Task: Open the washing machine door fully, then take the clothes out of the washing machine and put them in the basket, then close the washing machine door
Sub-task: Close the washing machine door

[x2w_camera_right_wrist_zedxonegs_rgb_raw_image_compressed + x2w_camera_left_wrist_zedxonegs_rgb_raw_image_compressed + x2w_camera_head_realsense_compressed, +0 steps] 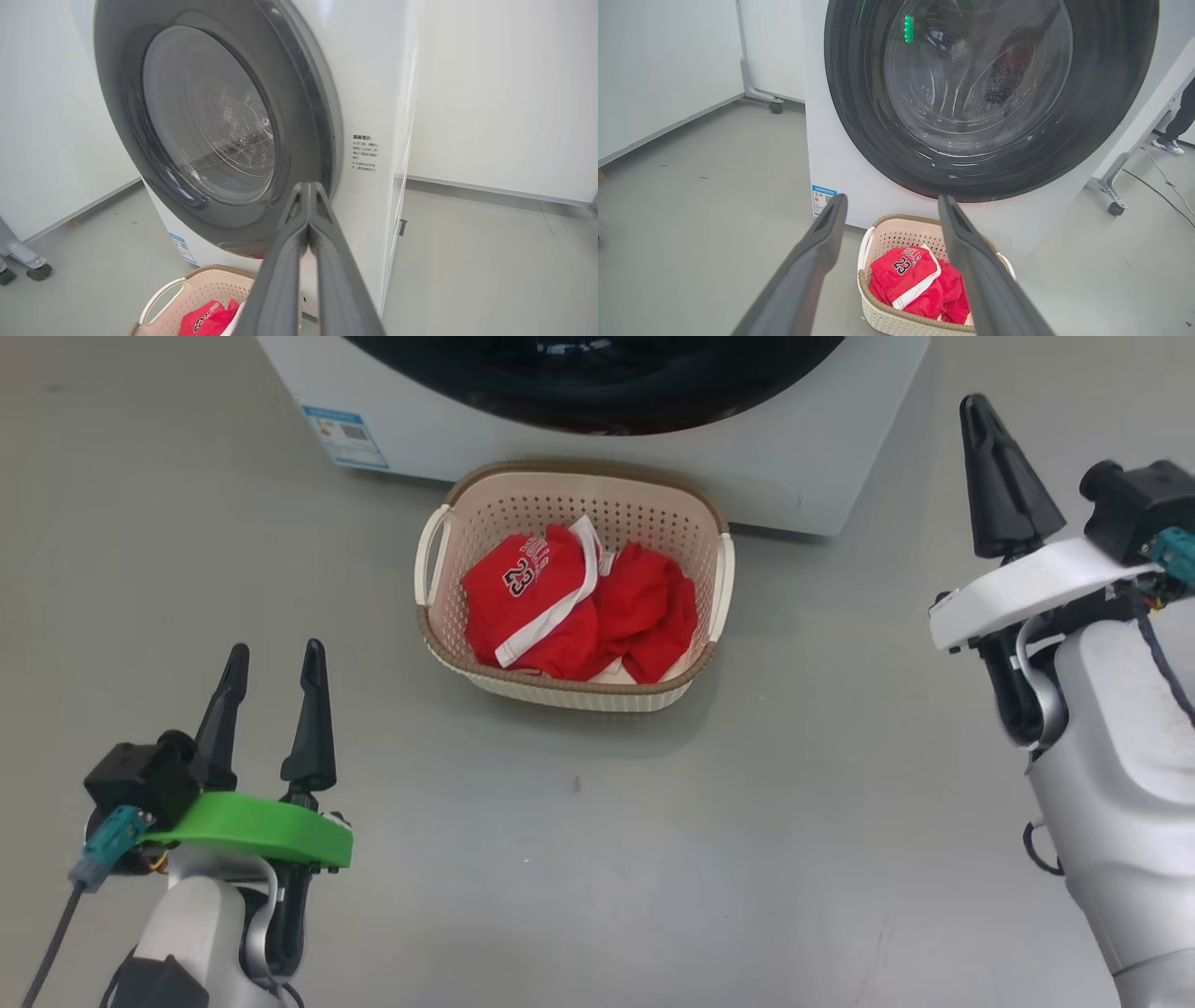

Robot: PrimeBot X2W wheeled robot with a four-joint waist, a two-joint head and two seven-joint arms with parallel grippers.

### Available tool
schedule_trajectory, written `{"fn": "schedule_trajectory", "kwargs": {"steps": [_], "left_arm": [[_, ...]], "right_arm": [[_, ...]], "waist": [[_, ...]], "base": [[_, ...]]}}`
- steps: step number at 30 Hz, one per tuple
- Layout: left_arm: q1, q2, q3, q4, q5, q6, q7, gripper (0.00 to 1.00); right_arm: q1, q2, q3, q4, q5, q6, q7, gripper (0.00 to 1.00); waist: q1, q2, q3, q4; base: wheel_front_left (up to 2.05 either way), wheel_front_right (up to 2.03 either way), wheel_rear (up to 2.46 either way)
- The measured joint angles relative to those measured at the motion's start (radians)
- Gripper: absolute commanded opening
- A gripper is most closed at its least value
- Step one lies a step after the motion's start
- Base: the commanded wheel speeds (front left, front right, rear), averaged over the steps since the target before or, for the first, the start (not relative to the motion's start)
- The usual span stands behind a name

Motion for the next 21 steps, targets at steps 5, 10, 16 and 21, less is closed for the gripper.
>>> {"fn": "schedule_trajectory", "kwargs": {"steps": [5,10,16,21], "left_arm": [[0.041,0.005,0.011,0.014,0.002,0.000,0.000,1.00],[0.073,0.006,0.017,0.015,0.003,0.000,0.000,1.00],[0.105,0.006,0.021,0.015,0.003,0.000,0.000,1.00],[0.132,0.007,0.023,0.013,0.006,0.000,0.000,1.00]], "right_arm": [[0.074,0.026,-0.022,-0.023,0.002,0.000,0.000,0.00],[0.136,0.049,-0.049,-0.052,0.009,-0.001,0.000,0.00],[0.223,0.068,-0.077,-0.069,0.008,-0.002,0.000,0.00],[0.282,0.063,-0.082,-0.085,-0.003,-0.002,0.000,0.00]], "waist": [[0.0000,0.0000,-0.056,-0.046],[0.0000,0.0000,-0.107,-0.092],[0.0000,0.0000,-0.160,-0.138],[0.0000,0.0000,-0.194,-0.169]], "base": [[0.00,0.00,0.00],[0.00,0.00,0.00],[0.00,0.00,0.00],[0.00,0.00,0.00]]}}
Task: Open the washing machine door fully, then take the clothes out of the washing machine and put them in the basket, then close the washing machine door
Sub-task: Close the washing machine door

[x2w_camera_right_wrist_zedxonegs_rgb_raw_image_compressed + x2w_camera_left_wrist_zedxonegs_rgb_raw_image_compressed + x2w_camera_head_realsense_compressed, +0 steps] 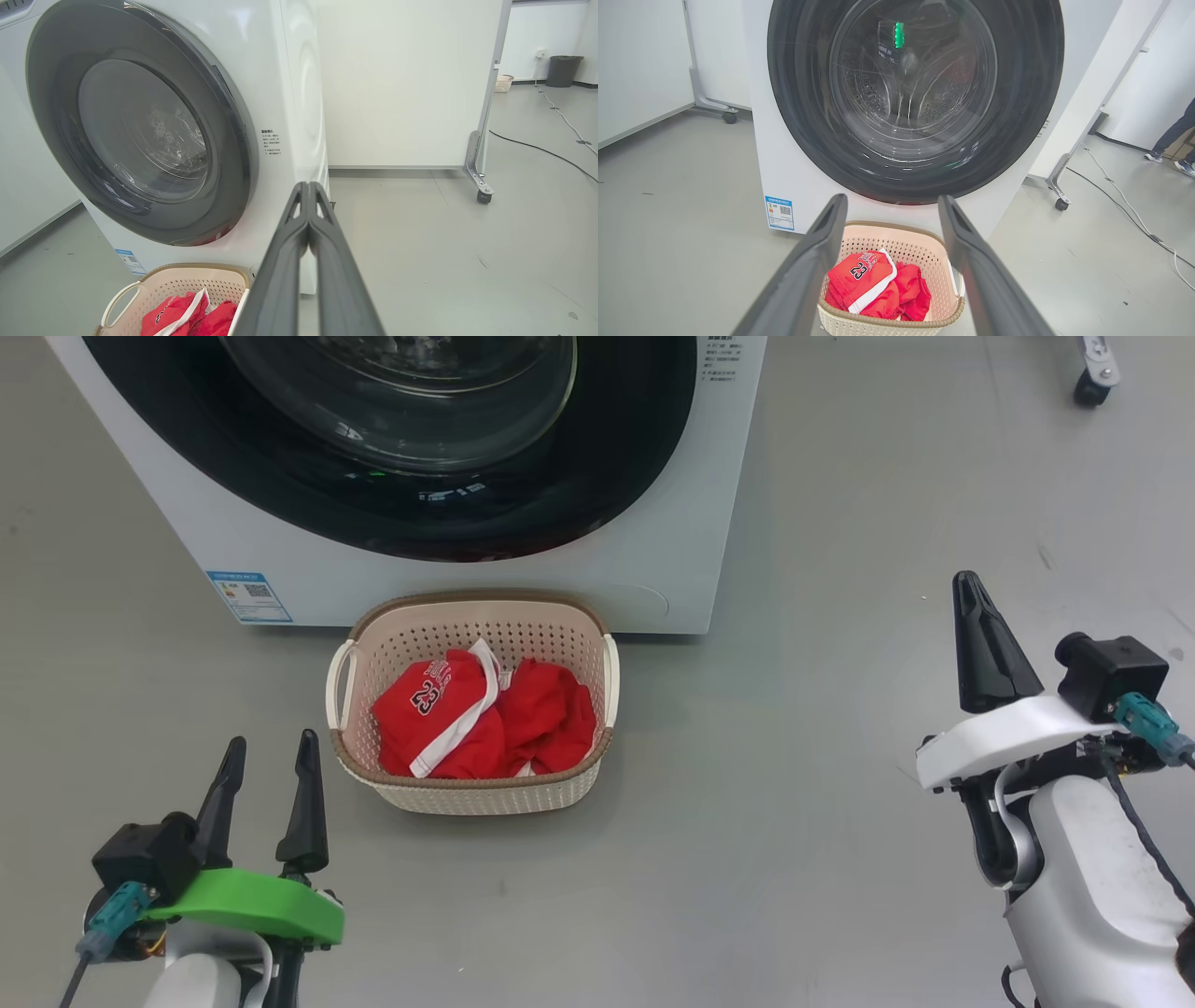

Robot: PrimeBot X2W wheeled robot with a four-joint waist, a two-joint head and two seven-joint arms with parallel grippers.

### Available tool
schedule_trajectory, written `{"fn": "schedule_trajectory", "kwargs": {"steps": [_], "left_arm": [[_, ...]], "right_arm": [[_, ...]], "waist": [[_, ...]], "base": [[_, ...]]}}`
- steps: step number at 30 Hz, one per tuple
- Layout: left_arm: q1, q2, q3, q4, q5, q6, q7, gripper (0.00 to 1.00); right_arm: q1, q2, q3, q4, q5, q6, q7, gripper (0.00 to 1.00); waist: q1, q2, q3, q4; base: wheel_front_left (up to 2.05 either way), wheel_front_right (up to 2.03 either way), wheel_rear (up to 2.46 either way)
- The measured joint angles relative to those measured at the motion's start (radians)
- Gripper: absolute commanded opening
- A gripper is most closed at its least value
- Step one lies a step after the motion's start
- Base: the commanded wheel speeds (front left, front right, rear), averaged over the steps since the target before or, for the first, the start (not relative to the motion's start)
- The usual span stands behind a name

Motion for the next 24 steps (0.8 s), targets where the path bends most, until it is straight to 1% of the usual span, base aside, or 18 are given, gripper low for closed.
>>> {"fn": "schedule_trajectory", "kwargs": {"steps": [7,12,13,14,15,24], "left_arm": [[0.021,0.002,0.012,-0.018,0.005,0.000,0.000,1.00],[0.025,0.001,0.011,-0.025,0.005,0.000,0.000,1.00],[0.026,0.001,0.012,-0.027,0.007,0.000,0.000,1.00],[0.026,0.001,0.012,-0.027,0.007,0.000,0.000,1.00],[0.027,0.001,0.014,-0.028,0.010,0.000,0.000,1.00],[0.037,-0.001,0.028,-0.044,0.033,0.000,0.000,1.00]], "right_arm": [[0.067,0.016,-0.028,-0.045,0.000,-0.001,0.000,0.00],[0.097,0.024,-0.042,-0.076,-0.004,-0.001,0.000,0.00],[0.106,0.035,-0.047,-0.089,-0.009,-0.001,0.000,0.00],[0.106,0.035,-0.047,-0.089,-0.009,-0.001,0.000,0.38],[0.113,0.038,-0.048,-0.095,-0.012,-0.001,0.000,1.00],[0.158,0.050,-0.064,-0.122,-0.036,-0.001,0.000,1.00]], "waist": [[0.0000,0.0000,-0.026,-0.031],[0.0000,0.0000,-0.030,-0.039],[0.0000,0.0000,-0.031,-0.041],[0.0000,0.0000,-0.031,-0.041],[0.0000,0.0000,-0.031,-0.042],[0.0000,0.0000,-0.032,-0.047]], "base": [[0.00,0.00,0.00],[0.00,0.00,0.00],[0.00,0.00,0.00],[0.00,0.00,0.00],[0.00,0.00,0.00],[0.00,0.00,0.00]]}}
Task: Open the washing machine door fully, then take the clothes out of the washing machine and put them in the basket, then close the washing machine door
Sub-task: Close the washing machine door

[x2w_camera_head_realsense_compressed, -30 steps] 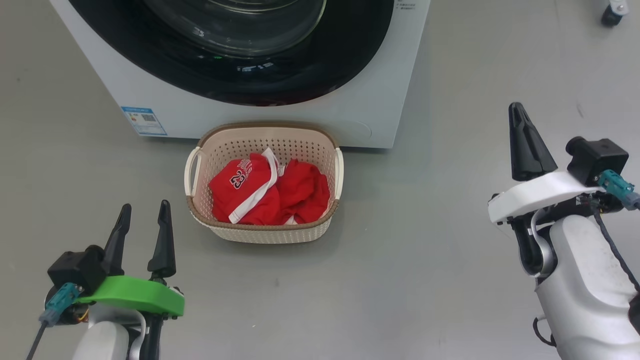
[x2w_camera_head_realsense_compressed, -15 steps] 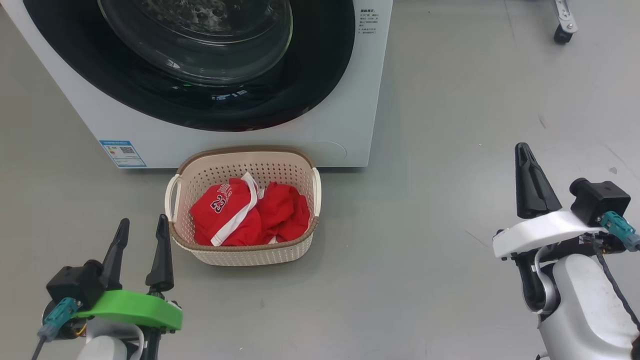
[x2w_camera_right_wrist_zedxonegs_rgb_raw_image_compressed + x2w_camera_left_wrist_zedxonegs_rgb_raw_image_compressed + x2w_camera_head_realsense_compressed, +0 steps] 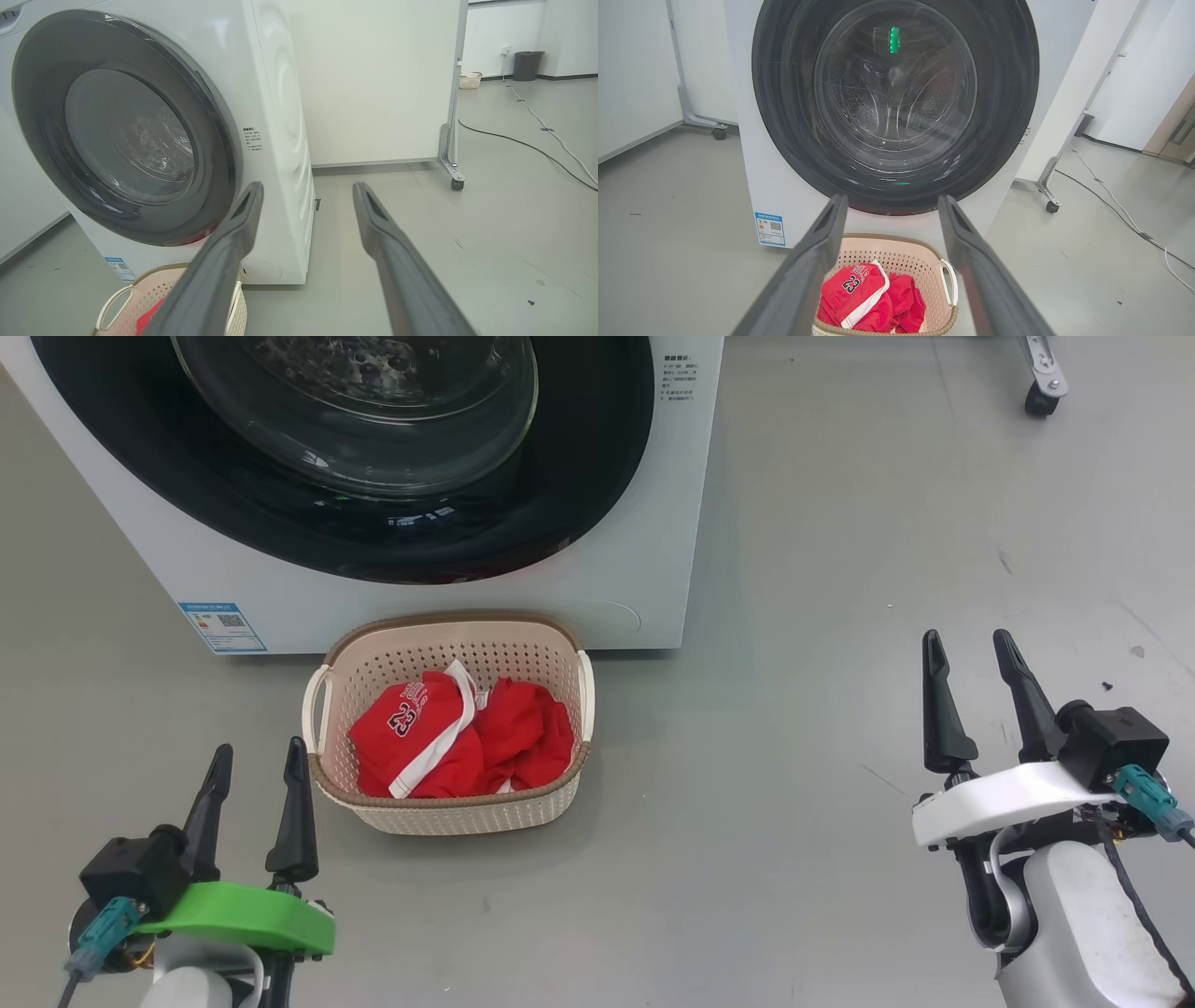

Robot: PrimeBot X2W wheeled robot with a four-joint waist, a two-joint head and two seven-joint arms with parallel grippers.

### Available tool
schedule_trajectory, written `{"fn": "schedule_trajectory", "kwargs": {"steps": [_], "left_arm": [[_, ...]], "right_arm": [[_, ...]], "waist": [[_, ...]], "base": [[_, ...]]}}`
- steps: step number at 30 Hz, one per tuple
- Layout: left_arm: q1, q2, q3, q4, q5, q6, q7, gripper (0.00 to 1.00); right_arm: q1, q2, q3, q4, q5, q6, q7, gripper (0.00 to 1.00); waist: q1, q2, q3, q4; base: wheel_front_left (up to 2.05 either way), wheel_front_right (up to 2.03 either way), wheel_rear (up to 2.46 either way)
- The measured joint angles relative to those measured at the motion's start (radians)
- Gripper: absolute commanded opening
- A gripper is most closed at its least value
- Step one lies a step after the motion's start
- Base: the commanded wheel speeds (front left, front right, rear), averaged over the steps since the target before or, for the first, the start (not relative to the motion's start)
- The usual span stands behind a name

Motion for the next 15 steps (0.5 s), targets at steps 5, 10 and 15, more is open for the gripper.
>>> {"fn": "schedule_trajectory", "kwargs": {"steps": [5,10,15], "left_arm": [[0.003,-0.003,0.006,-0.002,0.002,0.000,0.000,1.00],[0.008,-0.006,0.009,-0.002,0.002,0.000,0.000,1.00],[0.013,-0.008,0.008,-0.002,0.002,0.000,0.000,1.00]], "right_arm": [[0.006,0.008,-0.005,-0.013,-0.017,0.000,0.000,1.00],[0.022,0.013,-0.009,-0.019,-0.025,0.000,0.000,1.00],[0.024,0.017,-0.012,-0.030,-0.033,0.000,0.000,1.00]], "waist": [[0.0000,0.0000,0.002,-0.001],[0.0000,0.0000,0.003,0.000],[0.0000,-0.0001,0.004,0.001]], "base": [[0.00,0.00,0.00],[0.00,0.00,0.00],[0.00,0.00,0.00]]}}
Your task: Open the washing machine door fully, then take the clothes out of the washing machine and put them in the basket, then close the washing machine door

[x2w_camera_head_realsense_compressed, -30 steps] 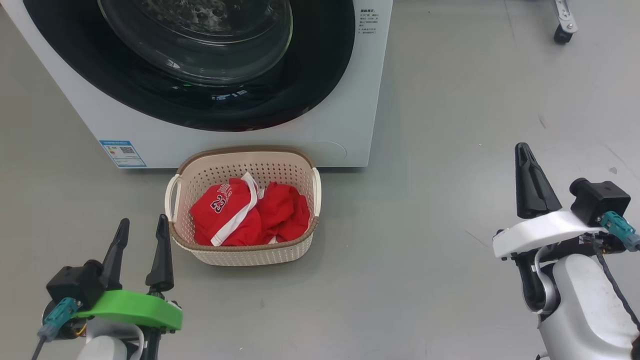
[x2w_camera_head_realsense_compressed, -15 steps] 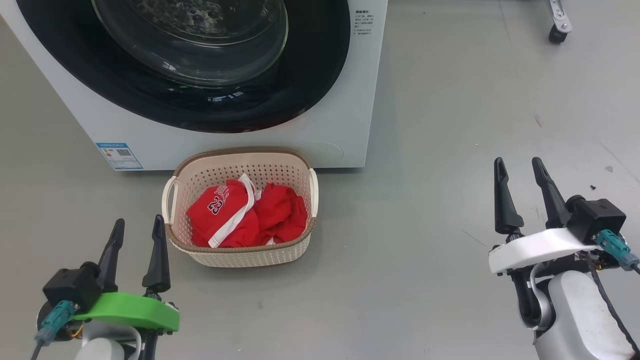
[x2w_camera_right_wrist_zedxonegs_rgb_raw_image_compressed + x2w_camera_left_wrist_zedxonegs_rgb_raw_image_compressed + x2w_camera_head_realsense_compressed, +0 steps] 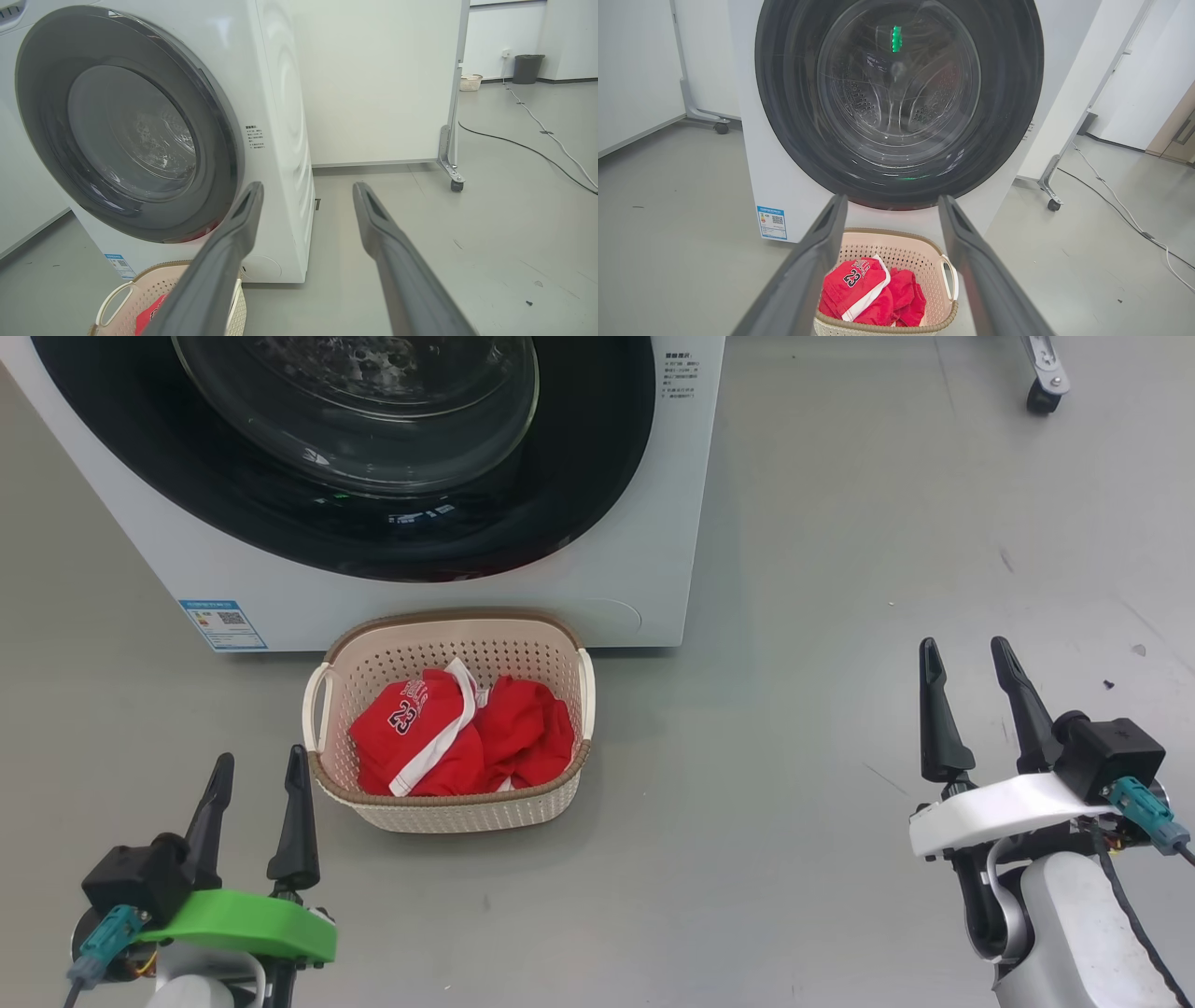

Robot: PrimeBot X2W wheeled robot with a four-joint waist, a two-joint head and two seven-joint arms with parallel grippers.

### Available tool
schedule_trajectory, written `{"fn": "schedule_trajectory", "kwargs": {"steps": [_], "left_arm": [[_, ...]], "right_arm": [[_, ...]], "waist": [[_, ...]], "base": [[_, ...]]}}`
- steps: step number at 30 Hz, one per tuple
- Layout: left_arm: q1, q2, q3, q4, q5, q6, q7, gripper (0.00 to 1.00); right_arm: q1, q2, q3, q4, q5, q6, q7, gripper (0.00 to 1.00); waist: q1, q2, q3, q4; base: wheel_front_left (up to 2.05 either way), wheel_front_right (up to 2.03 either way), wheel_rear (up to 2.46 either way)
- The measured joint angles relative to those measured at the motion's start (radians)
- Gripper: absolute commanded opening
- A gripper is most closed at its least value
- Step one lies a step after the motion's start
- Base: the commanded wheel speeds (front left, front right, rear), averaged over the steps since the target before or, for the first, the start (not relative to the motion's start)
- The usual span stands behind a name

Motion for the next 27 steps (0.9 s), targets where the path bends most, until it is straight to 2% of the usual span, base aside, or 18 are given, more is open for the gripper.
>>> {"fn": "schedule_trajectory", "kwargs": {"steps": [27], "left_arm": [[0.005,-0.003,0.009,-0.002,0.007,0.000,0.000,1.00]], "right_arm": [[0.023,0.013,-0.021,-0.016,-0.020,0.002,0.000,1.00]], "waist": [[0.0000,0.0000,0.002,0.003]], "base": [[0.00,0.00,0.00]]}}
